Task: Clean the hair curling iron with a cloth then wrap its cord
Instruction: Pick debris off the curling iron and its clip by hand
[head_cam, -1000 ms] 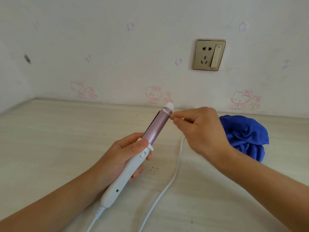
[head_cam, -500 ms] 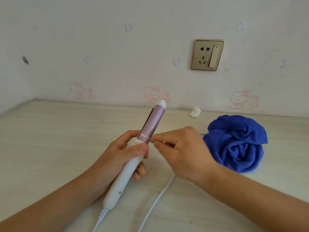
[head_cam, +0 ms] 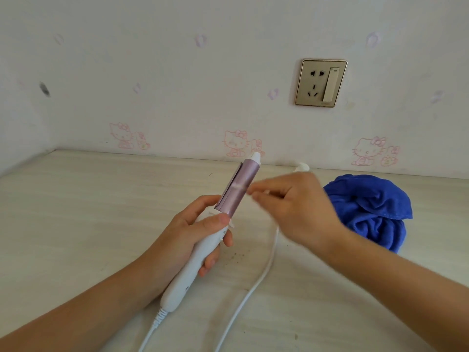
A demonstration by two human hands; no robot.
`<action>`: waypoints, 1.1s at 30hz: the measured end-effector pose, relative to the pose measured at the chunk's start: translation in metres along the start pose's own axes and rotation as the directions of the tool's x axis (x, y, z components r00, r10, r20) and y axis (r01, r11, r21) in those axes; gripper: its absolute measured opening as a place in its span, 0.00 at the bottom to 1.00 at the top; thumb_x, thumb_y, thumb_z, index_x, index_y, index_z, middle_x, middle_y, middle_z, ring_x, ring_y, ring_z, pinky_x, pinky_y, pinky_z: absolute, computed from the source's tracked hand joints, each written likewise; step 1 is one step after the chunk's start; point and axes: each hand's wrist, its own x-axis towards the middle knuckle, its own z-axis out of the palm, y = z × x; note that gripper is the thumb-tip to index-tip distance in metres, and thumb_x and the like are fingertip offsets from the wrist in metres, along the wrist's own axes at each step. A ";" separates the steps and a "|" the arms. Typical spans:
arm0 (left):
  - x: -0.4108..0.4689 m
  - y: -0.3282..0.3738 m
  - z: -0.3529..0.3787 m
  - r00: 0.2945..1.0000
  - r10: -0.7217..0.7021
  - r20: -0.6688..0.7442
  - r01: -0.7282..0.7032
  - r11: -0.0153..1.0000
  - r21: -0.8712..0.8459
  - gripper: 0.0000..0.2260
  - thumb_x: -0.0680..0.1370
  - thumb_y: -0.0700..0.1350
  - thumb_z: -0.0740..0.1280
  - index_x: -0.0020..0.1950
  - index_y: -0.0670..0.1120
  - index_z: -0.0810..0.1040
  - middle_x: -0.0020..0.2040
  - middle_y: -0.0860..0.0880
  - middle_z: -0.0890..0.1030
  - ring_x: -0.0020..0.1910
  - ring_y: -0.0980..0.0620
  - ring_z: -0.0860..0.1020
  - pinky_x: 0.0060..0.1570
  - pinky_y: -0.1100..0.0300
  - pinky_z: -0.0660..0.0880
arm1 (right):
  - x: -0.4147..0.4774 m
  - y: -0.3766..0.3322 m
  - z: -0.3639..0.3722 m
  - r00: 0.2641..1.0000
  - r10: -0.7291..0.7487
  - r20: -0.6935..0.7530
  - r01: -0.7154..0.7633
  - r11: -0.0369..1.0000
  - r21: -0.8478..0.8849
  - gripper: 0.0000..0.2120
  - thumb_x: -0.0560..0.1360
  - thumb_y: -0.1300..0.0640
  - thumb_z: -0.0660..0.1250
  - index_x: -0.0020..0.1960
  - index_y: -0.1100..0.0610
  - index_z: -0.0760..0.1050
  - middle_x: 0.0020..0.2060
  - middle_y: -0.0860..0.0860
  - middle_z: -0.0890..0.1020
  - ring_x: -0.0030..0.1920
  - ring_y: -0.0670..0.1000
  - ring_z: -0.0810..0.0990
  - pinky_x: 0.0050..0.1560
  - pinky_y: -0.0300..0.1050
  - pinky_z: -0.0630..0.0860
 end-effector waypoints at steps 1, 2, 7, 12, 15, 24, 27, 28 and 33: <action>0.000 0.000 0.000 1.000 -0.005 0.008 0.005 1.000 -0.013 0.21 0.72 0.54 0.74 0.65 0.57 0.79 0.42 0.39 0.83 0.24 0.49 0.73 0.24 0.61 0.72 | 0.010 0.008 -0.008 0.997 0.044 -0.062 -0.042 0.999 0.029 0.04 0.77 0.61 0.70 0.49 0.56 0.84 0.27 0.54 0.80 0.25 0.51 0.71 0.28 0.45 0.68; 0.000 0.000 0.001 1.000 -0.007 0.015 0.007 1.000 -0.026 0.21 0.72 0.53 0.73 0.65 0.56 0.79 0.42 0.39 0.82 0.25 0.48 0.73 0.24 0.60 0.72 | 0.016 0.013 -0.015 0.992 0.080 -0.096 -0.075 0.996 0.051 0.03 0.77 0.62 0.71 0.47 0.60 0.84 0.31 0.59 0.82 0.29 0.60 0.75 0.31 0.51 0.71; 0.000 0.001 -0.002 1.000 -0.006 0.023 0.007 0.999 -0.052 0.23 0.71 0.49 0.74 0.67 0.55 0.79 0.45 0.39 0.82 0.27 0.48 0.75 0.25 0.60 0.73 | -0.013 -0.003 0.011 0.996 -0.058 0.064 0.060 0.997 -0.039 0.09 0.78 0.56 0.67 0.47 0.57 0.85 0.26 0.52 0.74 0.24 0.48 0.67 0.27 0.36 0.62; 0.000 0.001 -0.001 1.000 -0.009 0.000 0.009 0.998 -0.056 0.27 0.68 0.49 0.79 0.67 0.58 0.80 0.46 0.41 0.83 0.30 0.48 0.76 0.27 0.59 0.74 | 0.008 0.009 -0.006 0.998 0.022 -0.057 -0.022 1.000 -0.007 0.06 0.77 0.58 0.70 0.49 0.58 0.84 0.26 0.53 0.79 0.25 0.42 0.67 0.28 0.41 0.65; -0.001 0.000 0.002 1.000 -0.003 0.004 0.003 0.999 -0.040 0.28 0.69 0.50 0.78 0.69 0.57 0.79 0.46 0.41 0.83 0.30 0.49 0.76 0.27 0.58 0.74 | 0.018 0.021 -0.021 0.988 0.103 -0.119 -0.098 0.994 0.048 0.08 0.78 0.61 0.70 0.46 0.68 0.81 0.32 0.66 0.78 0.29 0.48 0.66 0.29 0.46 0.64; 0.010 0.005 0.003 0.994 -0.108 -0.029 0.105 0.988 -0.111 0.13 0.81 0.55 0.65 0.63 0.62 0.83 0.42 0.40 0.82 0.25 0.47 0.75 0.25 0.58 0.73 | 0.007 0.011 -0.005 0.998 0.010 -0.069 -0.012 1.000 -0.029 0.08 0.77 0.58 0.70 0.52 0.47 0.84 0.25 0.50 0.78 0.24 0.45 0.67 0.29 0.41 0.64; 0.010 0.002 -0.001 0.995 -0.101 0.021 0.103 0.974 -0.204 0.21 0.75 0.65 0.66 0.65 0.61 0.82 0.43 0.41 0.82 0.27 0.47 0.76 0.25 0.58 0.74 | 0.012 0.011 -0.012 0.991 0.038 -0.127 -0.033 0.999 0.037 0.07 0.77 0.57 0.69 0.53 0.48 0.80 0.28 0.57 0.79 0.25 0.51 0.68 0.28 0.47 0.67; 0.009 0.001 -0.002 0.996 -0.090 0.028 0.094 0.973 -0.209 0.24 0.73 0.65 0.67 0.66 0.60 0.82 0.44 0.40 0.82 0.27 0.47 0.76 0.25 0.58 0.74 | 0.007 0.008 -0.005 0.995 0.015 -0.100 -0.013 1.000 0.026 0.08 0.76 0.55 0.68 0.54 0.48 0.81 0.27 0.56 0.78 0.24 0.49 0.67 0.28 0.44 0.66; 0.005 -0.002 -0.004 0.995 -0.098 0.011 0.098 0.976 -0.197 0.24 0.79 0.62 0.65 0.62 0.45 0.84 0.47 0.39 0.81 0.29 0.47 0.75 0.27 0.57 0.73 | -0.010 -0.003 0.013 0.998 -0.056 0.036 0.058 0.997 -0.047 0.10 0.76 0.53 0.66 0.52 0.46 0.84 0.24 0.41 0.76 0.25 0.45 0.72 0.30 0.34 0.64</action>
